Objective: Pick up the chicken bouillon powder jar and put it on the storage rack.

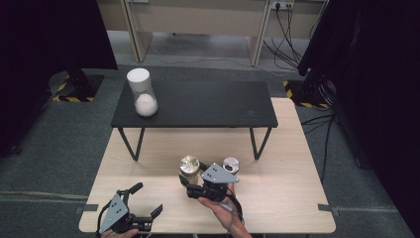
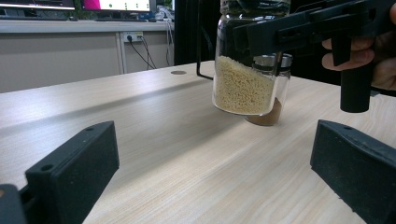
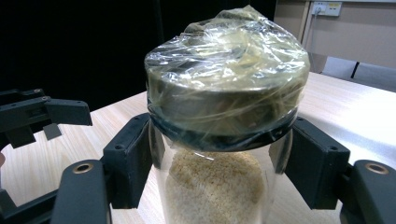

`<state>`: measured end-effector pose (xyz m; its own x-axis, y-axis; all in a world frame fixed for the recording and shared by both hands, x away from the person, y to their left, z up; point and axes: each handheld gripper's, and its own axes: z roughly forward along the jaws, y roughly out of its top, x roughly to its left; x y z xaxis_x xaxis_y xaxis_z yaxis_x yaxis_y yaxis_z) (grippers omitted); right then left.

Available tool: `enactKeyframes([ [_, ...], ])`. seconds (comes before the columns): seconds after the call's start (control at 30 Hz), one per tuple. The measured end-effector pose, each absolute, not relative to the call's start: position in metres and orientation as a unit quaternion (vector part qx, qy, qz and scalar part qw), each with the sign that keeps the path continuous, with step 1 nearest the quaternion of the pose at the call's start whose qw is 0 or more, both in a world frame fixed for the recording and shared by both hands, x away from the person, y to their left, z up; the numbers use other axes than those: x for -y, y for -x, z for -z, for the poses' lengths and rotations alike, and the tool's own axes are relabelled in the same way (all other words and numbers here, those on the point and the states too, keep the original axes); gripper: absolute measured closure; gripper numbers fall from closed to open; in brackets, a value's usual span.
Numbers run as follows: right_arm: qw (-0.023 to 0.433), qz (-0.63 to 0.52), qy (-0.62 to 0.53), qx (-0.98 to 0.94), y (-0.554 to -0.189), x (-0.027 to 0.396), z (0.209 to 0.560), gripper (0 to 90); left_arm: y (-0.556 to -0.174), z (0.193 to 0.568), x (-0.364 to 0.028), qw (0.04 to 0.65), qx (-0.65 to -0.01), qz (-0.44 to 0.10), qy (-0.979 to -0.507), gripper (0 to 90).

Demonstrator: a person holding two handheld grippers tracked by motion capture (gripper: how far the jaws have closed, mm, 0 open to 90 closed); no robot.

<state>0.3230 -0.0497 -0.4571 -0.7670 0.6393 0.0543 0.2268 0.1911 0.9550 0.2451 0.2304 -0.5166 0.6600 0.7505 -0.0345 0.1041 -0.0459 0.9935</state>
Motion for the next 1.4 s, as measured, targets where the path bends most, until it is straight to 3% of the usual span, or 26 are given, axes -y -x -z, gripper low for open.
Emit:
enactKeyframes([
  [1.4, 0.175, -0.574, -0.266, -0.754, -0.325, 0.044, 0.413, 30.7, -0.246, 0.517, -0.231, 0.613, -0.319, -0.262, -0.674, 0.7],
])
